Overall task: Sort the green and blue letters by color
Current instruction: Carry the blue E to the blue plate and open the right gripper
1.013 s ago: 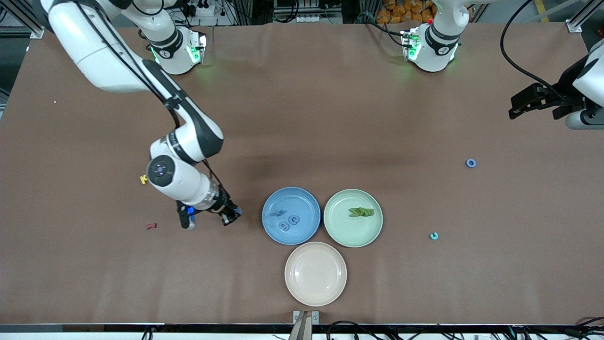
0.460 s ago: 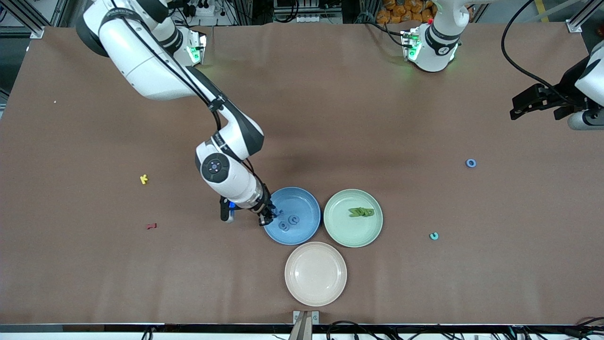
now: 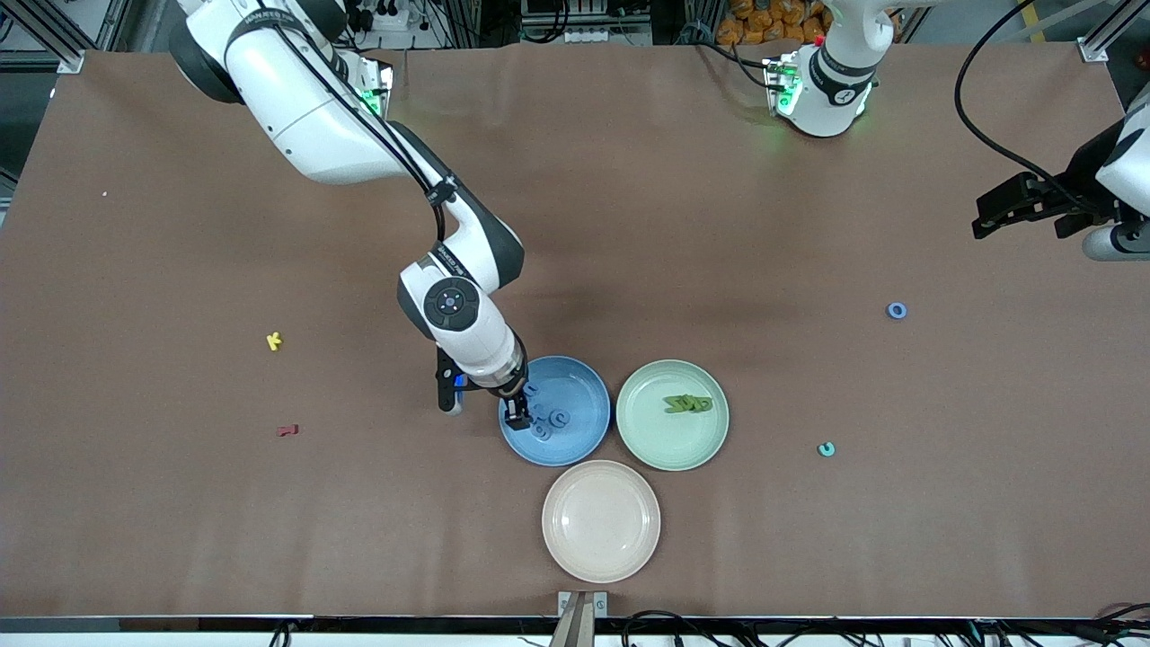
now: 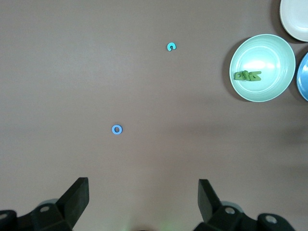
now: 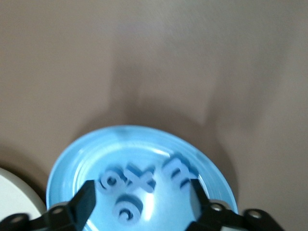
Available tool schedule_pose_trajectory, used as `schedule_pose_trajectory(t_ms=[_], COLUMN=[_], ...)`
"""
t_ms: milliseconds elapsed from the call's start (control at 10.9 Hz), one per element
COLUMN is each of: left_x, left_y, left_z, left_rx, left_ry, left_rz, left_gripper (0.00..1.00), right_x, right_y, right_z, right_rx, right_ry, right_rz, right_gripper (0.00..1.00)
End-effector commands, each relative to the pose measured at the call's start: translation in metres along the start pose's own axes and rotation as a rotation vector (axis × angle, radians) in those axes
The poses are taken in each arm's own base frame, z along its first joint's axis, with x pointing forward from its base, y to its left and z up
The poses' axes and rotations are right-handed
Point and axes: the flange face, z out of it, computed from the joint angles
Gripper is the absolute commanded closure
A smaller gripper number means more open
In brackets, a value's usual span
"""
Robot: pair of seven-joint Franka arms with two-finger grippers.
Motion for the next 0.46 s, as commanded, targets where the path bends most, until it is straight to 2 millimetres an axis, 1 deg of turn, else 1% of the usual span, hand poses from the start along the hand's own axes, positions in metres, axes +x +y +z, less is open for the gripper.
schedule_pose_trajectory(t_ms=[0, 184, 276, 368], left_x=[0.003, 0.004, 0.005, 0.004], left_y=[-0.001, -0.003, -0.003, -0.003], left_z=[-0.002, -0.002, -0.002, -0.003], left_rx=[-0.017, -0.013, -0.012, -0.012], left_ry=[0.017, 0.022, 0.028, 0.030], left_rz=[0.020, 0.017, 0.016, 0.018], left_gripper=[0.00, 0.00, 0.00, 0.00], right_x=[0.035, 0.091, 0.115, 0.131], right_y=[-0.001, 0.003, 0.010, 0.020], right_z=[-0.012, -0.025, -0.033, -0.048], right_rx=[-0.031, -0.123, -0.148, -0.166], right_ry=[0.090, 0.125, 0.130, 0.135], right_rz=[-0.164, -0.332, -0.396, -0.482], right_gripper=[0.00, 0.00, 0.00, 0.00])
